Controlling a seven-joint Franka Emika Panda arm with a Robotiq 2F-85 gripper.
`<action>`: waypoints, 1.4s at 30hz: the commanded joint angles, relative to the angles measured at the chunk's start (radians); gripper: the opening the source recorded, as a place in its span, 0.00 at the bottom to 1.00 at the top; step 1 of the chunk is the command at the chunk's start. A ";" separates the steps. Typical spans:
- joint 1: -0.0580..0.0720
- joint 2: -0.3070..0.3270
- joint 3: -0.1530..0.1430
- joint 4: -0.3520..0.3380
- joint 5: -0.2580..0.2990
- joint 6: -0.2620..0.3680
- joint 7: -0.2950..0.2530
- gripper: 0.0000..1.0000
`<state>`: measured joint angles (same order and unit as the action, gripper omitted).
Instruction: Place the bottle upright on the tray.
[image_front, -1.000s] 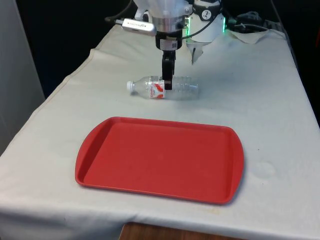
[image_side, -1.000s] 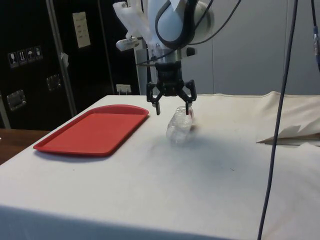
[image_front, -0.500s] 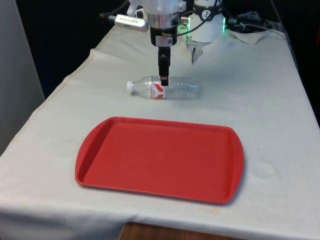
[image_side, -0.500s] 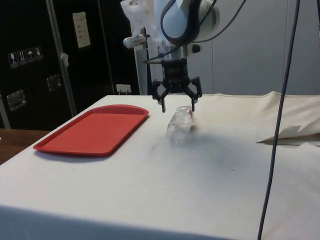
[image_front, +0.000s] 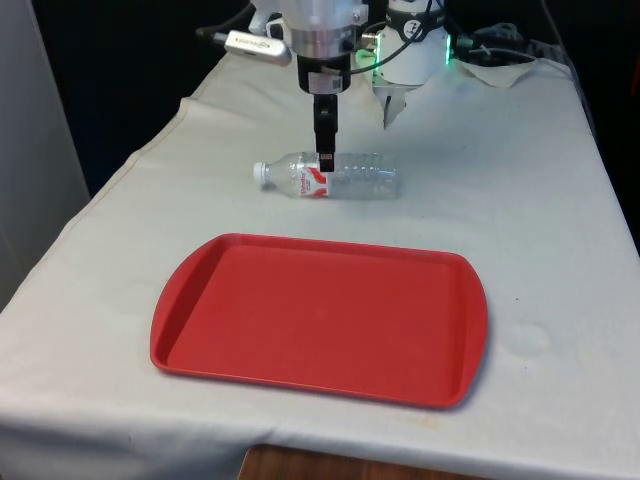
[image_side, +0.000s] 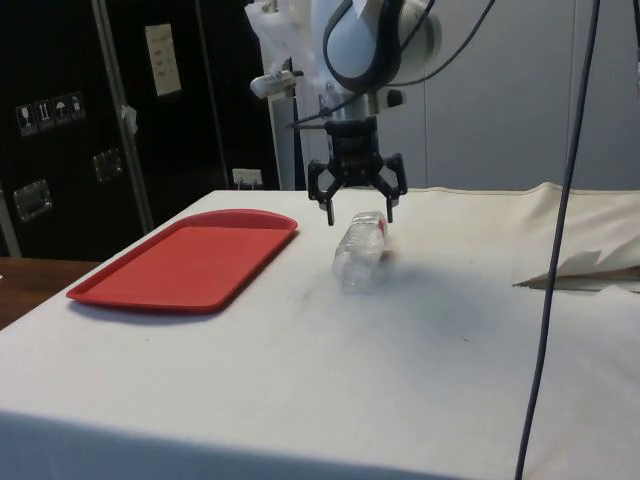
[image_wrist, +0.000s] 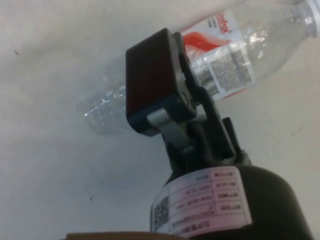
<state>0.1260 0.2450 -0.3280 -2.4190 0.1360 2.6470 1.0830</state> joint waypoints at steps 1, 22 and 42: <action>-0.016 -0.011 0.017 -0.004 0.042 -0.006 -0.039 1.00; -0.033 0.000 -0.003 0.018 0.258 -0.064 -0.275 1.00; -0.039 0.051 -0.021 0.109 0.385 -0.206 -0.420 1.00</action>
<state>0.0960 0.2950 -0.3580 -2.3160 0.5010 2.4530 0.6800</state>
